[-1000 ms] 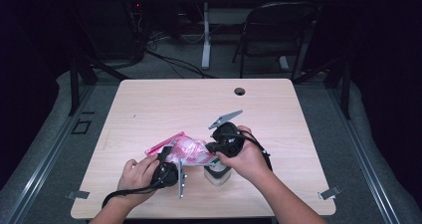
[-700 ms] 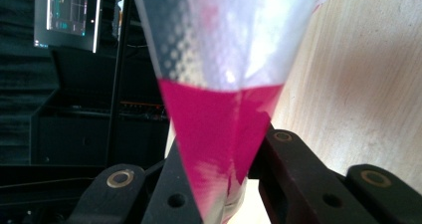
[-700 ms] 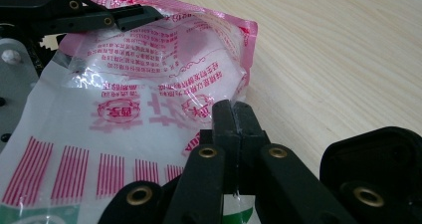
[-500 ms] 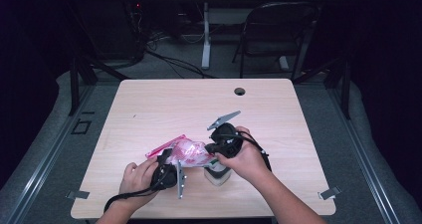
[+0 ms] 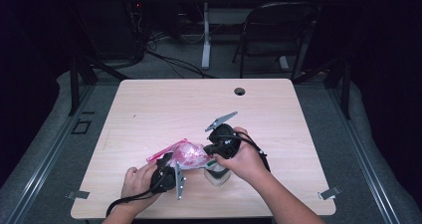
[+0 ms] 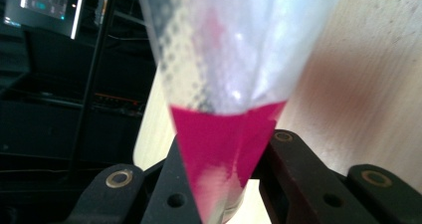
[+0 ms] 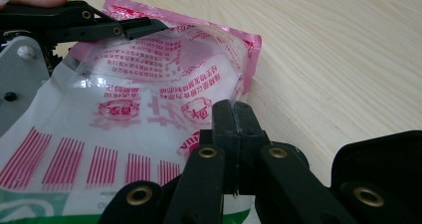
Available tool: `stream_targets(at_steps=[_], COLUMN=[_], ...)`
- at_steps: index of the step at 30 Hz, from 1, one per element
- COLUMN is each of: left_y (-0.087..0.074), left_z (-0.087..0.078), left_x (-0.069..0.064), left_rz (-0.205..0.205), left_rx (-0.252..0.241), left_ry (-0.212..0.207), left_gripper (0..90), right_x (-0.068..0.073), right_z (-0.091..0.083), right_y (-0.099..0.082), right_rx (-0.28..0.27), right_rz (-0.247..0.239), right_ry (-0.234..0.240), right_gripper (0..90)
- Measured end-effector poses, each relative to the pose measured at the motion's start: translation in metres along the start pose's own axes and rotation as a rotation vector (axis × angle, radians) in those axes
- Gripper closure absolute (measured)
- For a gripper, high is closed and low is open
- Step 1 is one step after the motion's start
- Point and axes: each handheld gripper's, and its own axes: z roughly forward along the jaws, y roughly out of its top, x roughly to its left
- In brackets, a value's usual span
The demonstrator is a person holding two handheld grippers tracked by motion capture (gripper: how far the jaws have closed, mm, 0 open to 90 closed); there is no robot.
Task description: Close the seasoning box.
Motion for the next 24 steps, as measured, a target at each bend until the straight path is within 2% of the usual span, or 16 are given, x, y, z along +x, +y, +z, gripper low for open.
stream_targets(at_steps=[12,24], left_y=[-0.0038,-0.0082], left_z=[0.0028,0.0071], left_x=[-0.0014,-0.0020], left_rz=[-0.062,-0.122], left_rx=[-0.024,-0.027], left_ry=[-0.068,-0.133], left_gripper=[83.5,82.4], right_x=[0.0009,0.0016], right_z=[0.0020,0.0086], right_y=[-0.0003,0.0007], right_rx=[0.009,0.009], right_rz=[-0.002,0.010], right_ry=[0.006,0.011], right_gripper=[90.0,90.0])
